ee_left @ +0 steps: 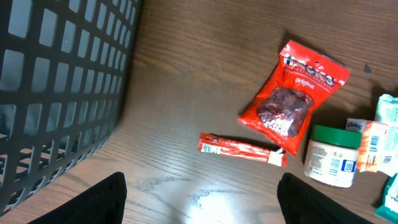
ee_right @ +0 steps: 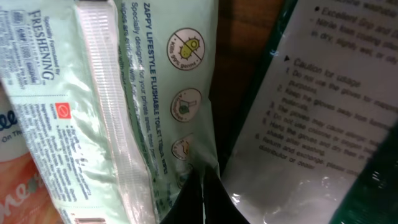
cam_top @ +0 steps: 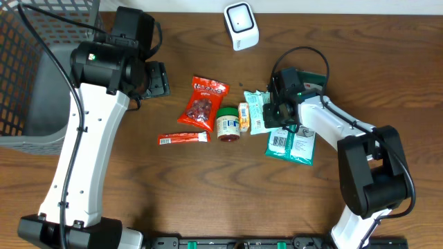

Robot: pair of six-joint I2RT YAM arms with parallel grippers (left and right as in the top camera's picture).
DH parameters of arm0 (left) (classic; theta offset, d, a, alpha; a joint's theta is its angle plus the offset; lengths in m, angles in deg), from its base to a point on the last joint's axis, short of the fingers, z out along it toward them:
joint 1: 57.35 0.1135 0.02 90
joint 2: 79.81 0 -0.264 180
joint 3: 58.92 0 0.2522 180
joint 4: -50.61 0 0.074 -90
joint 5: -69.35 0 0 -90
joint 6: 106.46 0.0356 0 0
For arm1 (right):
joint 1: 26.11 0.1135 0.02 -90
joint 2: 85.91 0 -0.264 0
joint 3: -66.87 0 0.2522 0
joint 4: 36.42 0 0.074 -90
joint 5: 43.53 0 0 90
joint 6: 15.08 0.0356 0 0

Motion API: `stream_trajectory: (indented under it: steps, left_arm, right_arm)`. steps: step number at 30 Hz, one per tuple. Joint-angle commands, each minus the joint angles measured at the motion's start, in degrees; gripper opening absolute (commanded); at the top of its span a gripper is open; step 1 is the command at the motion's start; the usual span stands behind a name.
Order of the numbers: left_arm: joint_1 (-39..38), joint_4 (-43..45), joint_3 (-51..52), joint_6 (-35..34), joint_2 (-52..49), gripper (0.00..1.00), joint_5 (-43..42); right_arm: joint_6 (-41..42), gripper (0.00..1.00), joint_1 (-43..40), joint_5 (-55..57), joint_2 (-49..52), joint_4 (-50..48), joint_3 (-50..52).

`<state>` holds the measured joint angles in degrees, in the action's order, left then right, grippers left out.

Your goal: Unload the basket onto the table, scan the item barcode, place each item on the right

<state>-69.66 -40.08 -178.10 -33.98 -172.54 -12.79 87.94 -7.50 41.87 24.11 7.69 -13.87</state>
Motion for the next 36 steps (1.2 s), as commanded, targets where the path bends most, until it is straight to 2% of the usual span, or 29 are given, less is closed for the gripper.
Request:
stream_trajectory:
  steps: [1,3,7,10,14,22,31,34,36]
  left_arm:
    - [-0.02,-0.17,0.33,0.94,0.13,0.78,0.13]
    - [-0.02,-0.17,0.33,0.94,0.13,0.78,0.13]
    - [-0.02,-0.17,0.33,0.94,0.13,0.78,0.13]
    - [-0.02,-0.17,0.33,0.94,0.13,0.78,0.13]
    - [-0.02,-0.17,0.33,0.94,0.13,0.78,0.13]
    - [-0.02,-0.13,0.33,0.83,0.13,0.78,0.13]
    - [-0.02,-0.2,0.33,0.76,0.13,0.78,0.13]
    - [-0.02,-0.2,0.33,0.76,0.13,0.79,0.13]
    - [-0.02,-0.2,0.33,0.76,0.13,0.79,0.13]
  right_arm:
    - [0.02,0.03,-0.2,1.53,-1.01,1.51,-3.76]
    - [0.02,0.06,-0.2,0.42,-1.9,2.67,-6.14]
    - [-2.23,0.43,-0.2,-3.72,-3.56,5.25,-9.88]
    - [-4.7,0.63,-0.2,-5.57,-3.63,6.51,-11.19]
    - [-11.87,0.77,-0.72,-10.8,-3.61,9.97,-13.7]
    - [-17.0,0.77,-3.96,-13.0,-3.52,22.53,-26.05]
    - [-17.46,0.72,-4.0,-13.9,1.88,22.8,-26.08]
    - [-17.42,0.64,-4.07,-13.9,5.2,22.18,-26.08]
    - [-17.4,0.63,-4.07,-13.9,7.1,22.1,-26.08]
